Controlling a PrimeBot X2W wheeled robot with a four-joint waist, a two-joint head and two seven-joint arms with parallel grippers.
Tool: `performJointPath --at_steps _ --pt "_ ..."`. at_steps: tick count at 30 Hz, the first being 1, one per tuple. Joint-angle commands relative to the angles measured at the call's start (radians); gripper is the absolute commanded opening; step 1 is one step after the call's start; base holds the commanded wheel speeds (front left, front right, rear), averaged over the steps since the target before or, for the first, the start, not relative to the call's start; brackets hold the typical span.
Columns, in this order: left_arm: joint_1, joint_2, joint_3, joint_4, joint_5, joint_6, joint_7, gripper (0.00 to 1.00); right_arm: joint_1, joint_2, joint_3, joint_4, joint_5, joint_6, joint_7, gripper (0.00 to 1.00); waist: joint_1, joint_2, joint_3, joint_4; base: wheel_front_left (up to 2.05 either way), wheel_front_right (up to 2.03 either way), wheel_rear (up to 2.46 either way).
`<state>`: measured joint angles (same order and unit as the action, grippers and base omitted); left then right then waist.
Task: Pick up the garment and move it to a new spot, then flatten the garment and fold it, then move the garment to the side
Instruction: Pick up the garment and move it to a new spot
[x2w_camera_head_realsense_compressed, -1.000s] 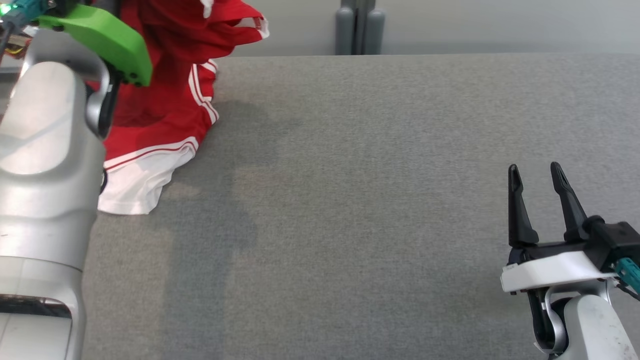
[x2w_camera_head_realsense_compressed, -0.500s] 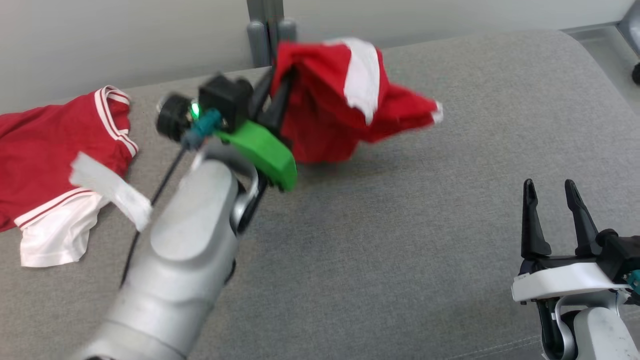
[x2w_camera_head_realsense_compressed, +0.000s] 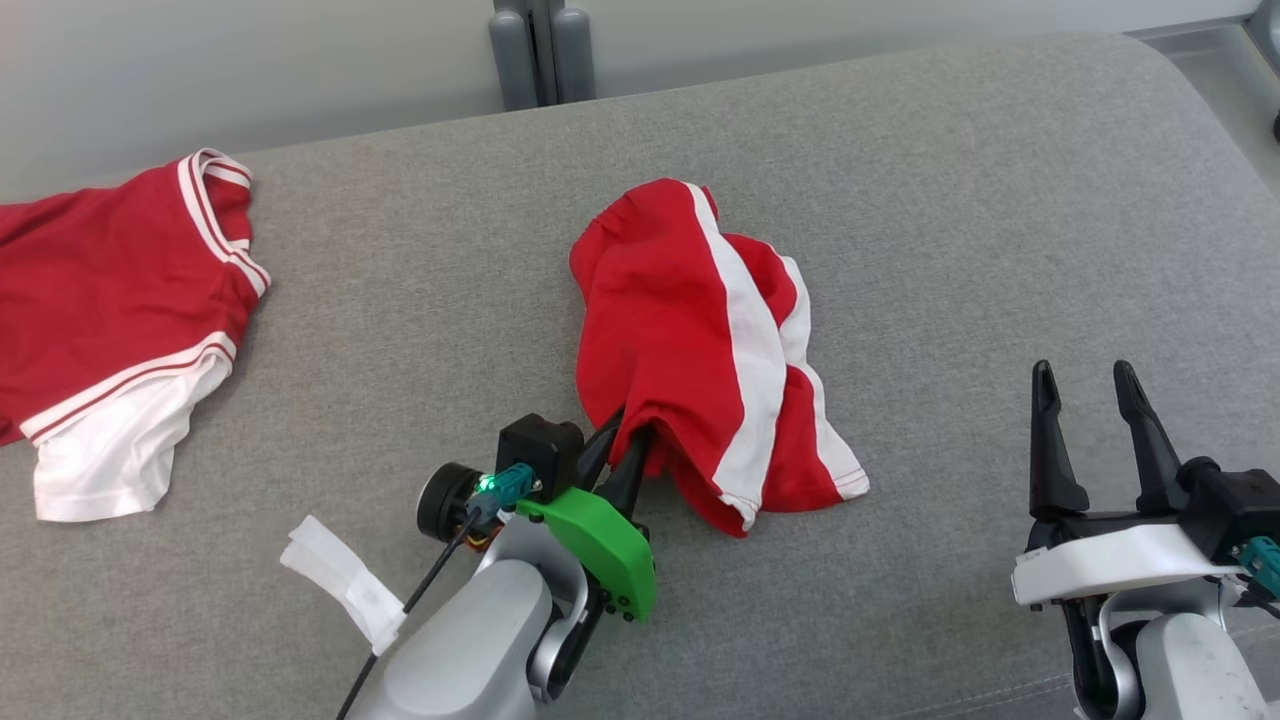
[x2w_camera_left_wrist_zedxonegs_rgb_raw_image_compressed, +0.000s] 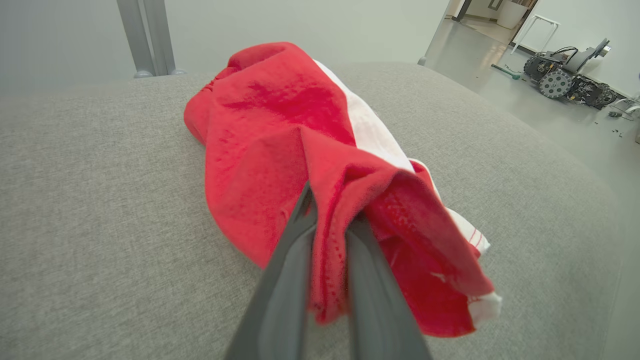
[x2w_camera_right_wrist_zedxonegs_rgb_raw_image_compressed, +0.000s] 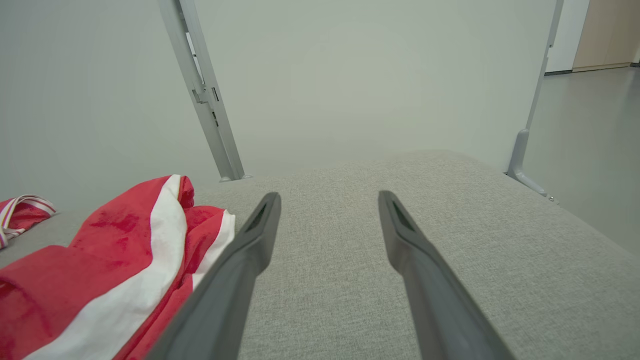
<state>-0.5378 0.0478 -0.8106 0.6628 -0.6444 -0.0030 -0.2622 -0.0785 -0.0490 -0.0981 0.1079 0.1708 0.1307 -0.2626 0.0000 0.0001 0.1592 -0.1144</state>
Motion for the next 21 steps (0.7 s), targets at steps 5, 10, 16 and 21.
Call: performJointPath --at_steps 5,10,16,21 --pt "0.074 0.005 0.043 -0.042 0.042 0.021 -0.004 1.00 0.017 -0.003 0.011 0.011 -0.010 0.000 -0.003 1.00 0.0000 -0.0001 -0.048 0.042 0.00 0.00 0.00" --pt "0.139 0.005 0.118 -0.088 0.103 0.025 -0.004 1.00 0.041 -0.003 0.013 0.016 -0.019 0.000 -0.003 1.00 0.0000 -0.0001 -0.092 0.075 0.00 0.00 0.00" --pt "0.225 0.024 0.235 -0.181 0.183 0.027 -0.004 1.00 0.061 -0.003 0.020 0.022 -0.033 0.000 -0.003 1.00 0.0000 -0.0001 -0.154 0.105 0.00 0.00 0.00" --pt "0.286 0.025 0.326 -0.244 0.231 0.029 -0.004 1.00 0.064 -0.003 0.020 0.018 -0.047 0.000 -0.003 1.00 0.0000 -0.0001 -0.186 0.125 0.00 0.00 0.00"
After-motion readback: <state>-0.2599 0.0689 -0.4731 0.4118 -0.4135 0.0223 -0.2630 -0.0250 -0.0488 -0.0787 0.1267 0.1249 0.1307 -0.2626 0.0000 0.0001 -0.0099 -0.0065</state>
